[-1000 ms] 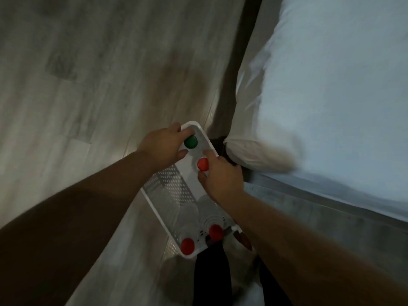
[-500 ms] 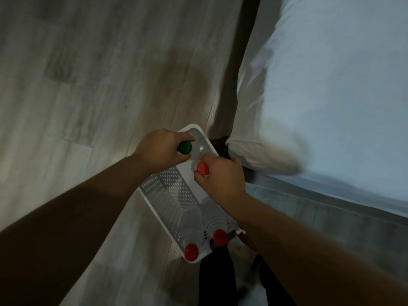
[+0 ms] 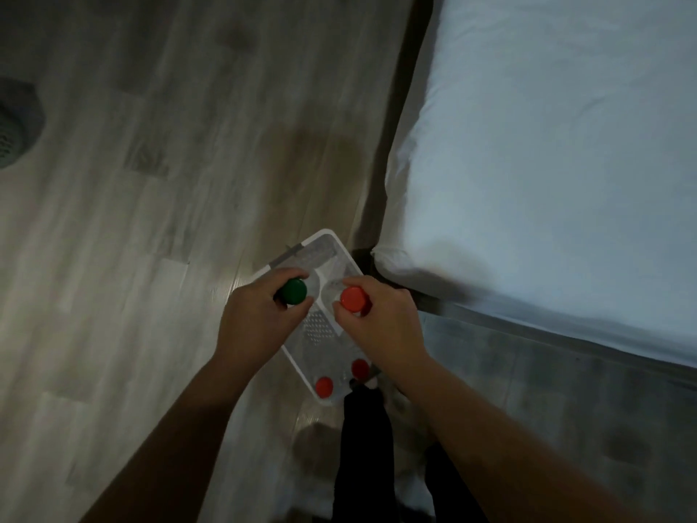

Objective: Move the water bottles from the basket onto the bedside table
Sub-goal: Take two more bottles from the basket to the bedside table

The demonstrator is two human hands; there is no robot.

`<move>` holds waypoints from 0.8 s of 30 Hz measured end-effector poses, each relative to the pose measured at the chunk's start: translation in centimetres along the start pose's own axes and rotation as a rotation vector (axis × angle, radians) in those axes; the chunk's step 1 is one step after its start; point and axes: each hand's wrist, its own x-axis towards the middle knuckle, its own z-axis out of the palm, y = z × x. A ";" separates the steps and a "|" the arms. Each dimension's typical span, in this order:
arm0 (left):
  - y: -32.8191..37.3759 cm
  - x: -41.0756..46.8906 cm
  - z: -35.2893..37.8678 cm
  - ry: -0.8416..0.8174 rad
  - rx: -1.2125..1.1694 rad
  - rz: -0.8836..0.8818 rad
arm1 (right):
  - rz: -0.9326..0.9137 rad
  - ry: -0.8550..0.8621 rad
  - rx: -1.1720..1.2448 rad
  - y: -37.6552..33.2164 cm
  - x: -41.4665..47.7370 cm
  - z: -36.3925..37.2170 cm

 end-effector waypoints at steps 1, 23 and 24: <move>1.1 -1.3 -0.3 0.020 -0.015 -0.007 | 0.015 -0.007 0.019 -0.2 -1.1 -1.0; 33.1 -28.9 14.1 -0.183 -0.053 0.376 | 0.184 0.625 0.156 18.3 -39.9 -30.9; 34.3 -29.8 15.6 -0.204 -0.054 0.401 | 0.202 0.662 0.167 19.6 -41.9 -31.8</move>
